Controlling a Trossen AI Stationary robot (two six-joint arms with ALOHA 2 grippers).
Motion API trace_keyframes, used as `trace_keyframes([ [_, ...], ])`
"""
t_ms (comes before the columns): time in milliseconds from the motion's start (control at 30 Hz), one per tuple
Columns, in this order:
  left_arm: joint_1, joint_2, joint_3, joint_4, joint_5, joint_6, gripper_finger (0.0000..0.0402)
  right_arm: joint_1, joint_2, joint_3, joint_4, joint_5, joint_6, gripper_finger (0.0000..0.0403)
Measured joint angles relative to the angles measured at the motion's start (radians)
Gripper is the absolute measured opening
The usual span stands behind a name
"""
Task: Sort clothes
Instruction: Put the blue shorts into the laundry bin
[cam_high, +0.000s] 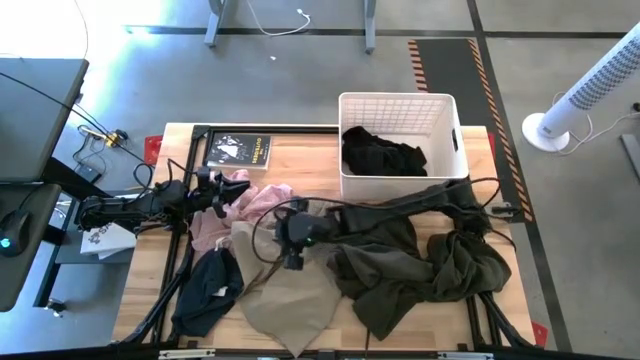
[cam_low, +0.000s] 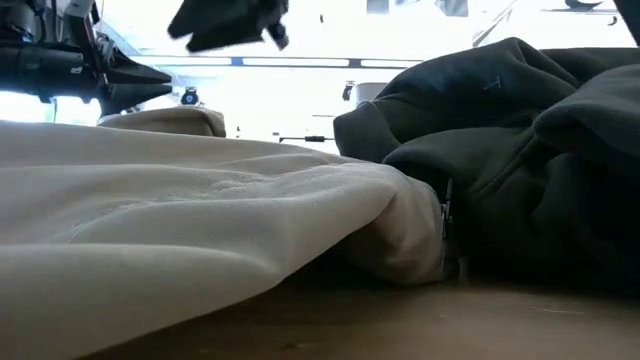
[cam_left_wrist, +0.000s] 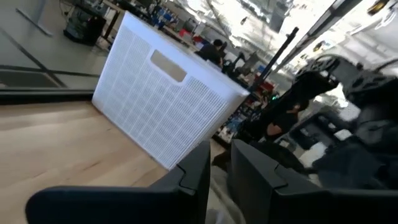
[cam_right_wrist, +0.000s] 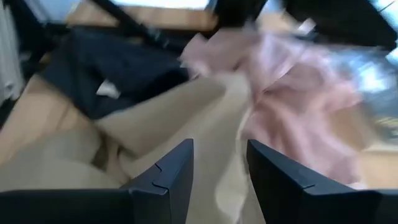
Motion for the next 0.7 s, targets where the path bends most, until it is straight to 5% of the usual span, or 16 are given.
trace_keyframes([
  [400, 0.000, 0.000, 0.000, -0.033, 0.001, 0.000, 0.0062, -0.101, 0.246, 0.023, -0.191, -0.252, -0.012, 0.0207],
  [500, 0.000, 0.000, 0.000, -0.035, 0.002, 0.000, 0.0062, -0.092, 0.296, 0.030, -0.203, -0.258, -0.050, 0.0161],
  [633, 0.000, 0.000, 0.000, -0.035, 0.003, 0.000, 0.0062, -0.076, 0.306, 0.031, -0.214, -0.254, -0.039, 0.0036],
  [700, 0.000, 0.000, 0.000, -0.035, 0.002, 0.000, 0.0062, -0.066, 0.276, 0.045, -0.242, -0.221, -0.021, 0.0022],
])
